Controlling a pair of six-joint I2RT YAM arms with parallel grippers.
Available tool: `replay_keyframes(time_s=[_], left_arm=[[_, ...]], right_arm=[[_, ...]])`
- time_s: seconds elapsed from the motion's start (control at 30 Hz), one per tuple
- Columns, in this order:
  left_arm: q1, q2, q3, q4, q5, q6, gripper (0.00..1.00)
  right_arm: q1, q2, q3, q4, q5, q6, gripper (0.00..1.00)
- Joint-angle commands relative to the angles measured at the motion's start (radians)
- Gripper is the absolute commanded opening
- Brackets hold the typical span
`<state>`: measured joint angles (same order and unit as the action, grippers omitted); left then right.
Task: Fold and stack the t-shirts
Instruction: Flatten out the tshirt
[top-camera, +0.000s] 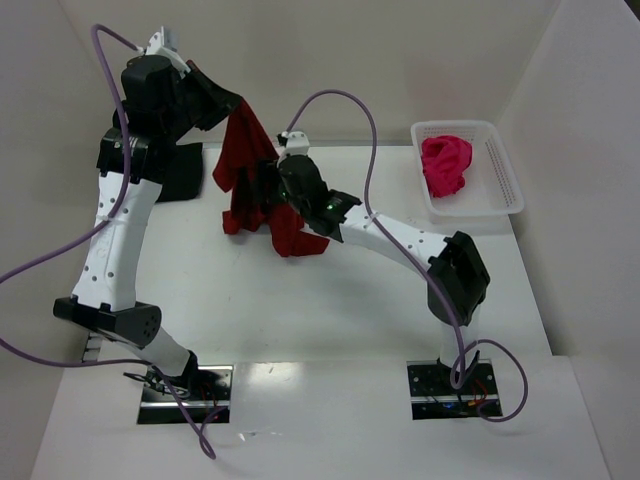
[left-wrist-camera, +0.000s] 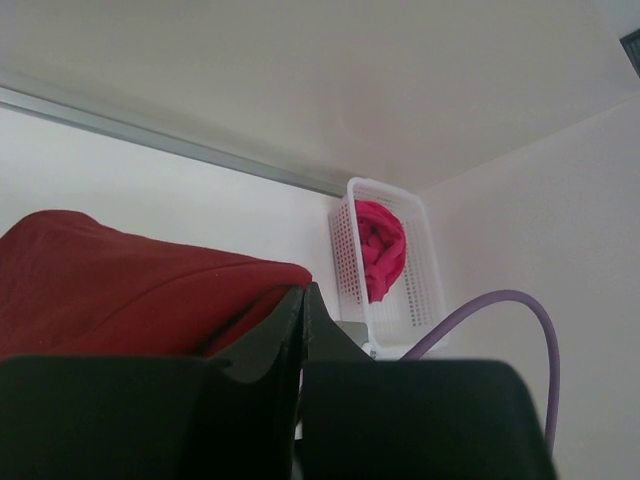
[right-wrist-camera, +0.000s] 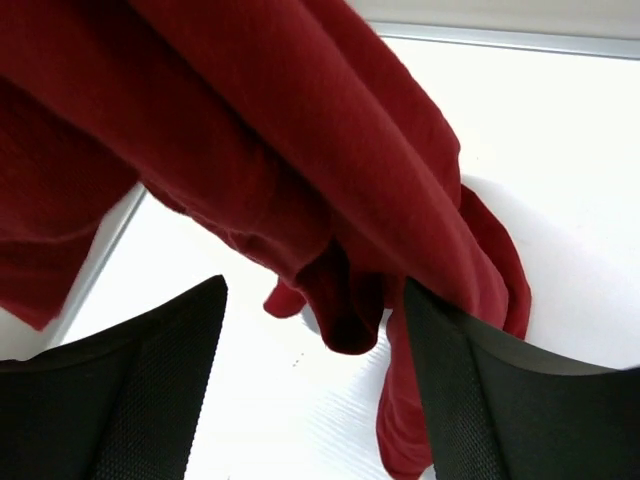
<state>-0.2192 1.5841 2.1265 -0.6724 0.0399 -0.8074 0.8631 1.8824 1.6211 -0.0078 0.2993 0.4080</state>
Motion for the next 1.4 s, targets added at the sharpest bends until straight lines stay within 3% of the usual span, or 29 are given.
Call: replay_keyframes(time_s=[0.0,0.1,0.13,0.17,0.2,0.33,0.4,0.47,0.5,0.57,0.6,0.8,0.97,1.07,1.1,1.2,1.37], left_arm=[[0.006,-0.038,-0.013,0.097,0.057,0.014,0.0],[0.006,-0.047,-0.036,0.097,0.045,0.014,0.0],[0.006,-0.058,-0.048,0.097,0.045,0.014,0.0],[0.006,-0.058,-0.057,0.097,0.045,0.014,0.0],[0.006,-0.058,-0.057,0.097,0.045,0.014,0.0],[0.006,-0.067,-0.066,0.106,0.045,0.024,0.0],[0.006,-0.067,-0.079,0.106,0.045,0.024,0.0],[0.006,-0.067,-0.088,0.106,0.045,0.024,0.0],[0.006,-0.067,-0.088,0.106,0.045,0.024,0.0],[0.006,-0.067,-0.088,0.106,0.045,0.024,0.0],[0.015,-0.067,-0.088,0.106,0.045,0.024,0.0],[0.036,-0.067,-0.097,0.106,0.045,0.033,0.0],[0.115,-0.067,-0.125,0.116,0.055,0.12,0.14],[0.153,-0.067,-0.197,0.135,0.093,0.143,0.54],[0.153,-0.067,-0.218,0.145,0.094,0.169,0.74],[0.153,-0.067,-0.259,0.158,0.147,0.223,1.0],[0.153,-0.067,-0.439,0.261,0.348,0.359,1.0]], right_arm=[[-0.015,-0.043,0.042,0.086,-0.009,-0.011,0.69],[-0.015,-0.034,0.062,0.133,-0.009,-0.011,0.52],[-0.015,-0.034,0.062,0.134,-0.009,-0.023,0.53],[-0.015,-0.025,0.074,0.144,-0.009,-0.034,0.69],[-0.015,-0.016,0.103,0.134,0.006,-0.034,0.72],[-0.015,0.003,0.146,0.123,0.017,-0.043,0.67],[-0.015,0.003,0.137,0.143,0.017,-0.043,0.42],[-0.015,0.003,0.137,0.155,0.017,-0.034,0.27],[-0.015,0.003,0.137,0.155,0.017,-0.034,0.14],[-0.015,0.023,0.149,0.129,0.017,-0.034,0.1],[-0.015,0.023,0.161,0.129,0.017,-0.034,0.01],[-0.024,-0.029,0.113,0.106,0.056,-0.055,0.01],[-0.077,-0.222,0.022,0.017,0.083,-0.075,0.01],[-0.134,-0.327,0.013,-0.072,0.072,-0.075,0.01],[-0.154,-0.369,0.013,-0.11,0.072,-0.089,0.01],[-0.164,-0.428,0.063,-0.191,0.095,-0.135,0.01],[-0.164,-0.471,0.109,-0.271,0.13,-0.156,0.01]])
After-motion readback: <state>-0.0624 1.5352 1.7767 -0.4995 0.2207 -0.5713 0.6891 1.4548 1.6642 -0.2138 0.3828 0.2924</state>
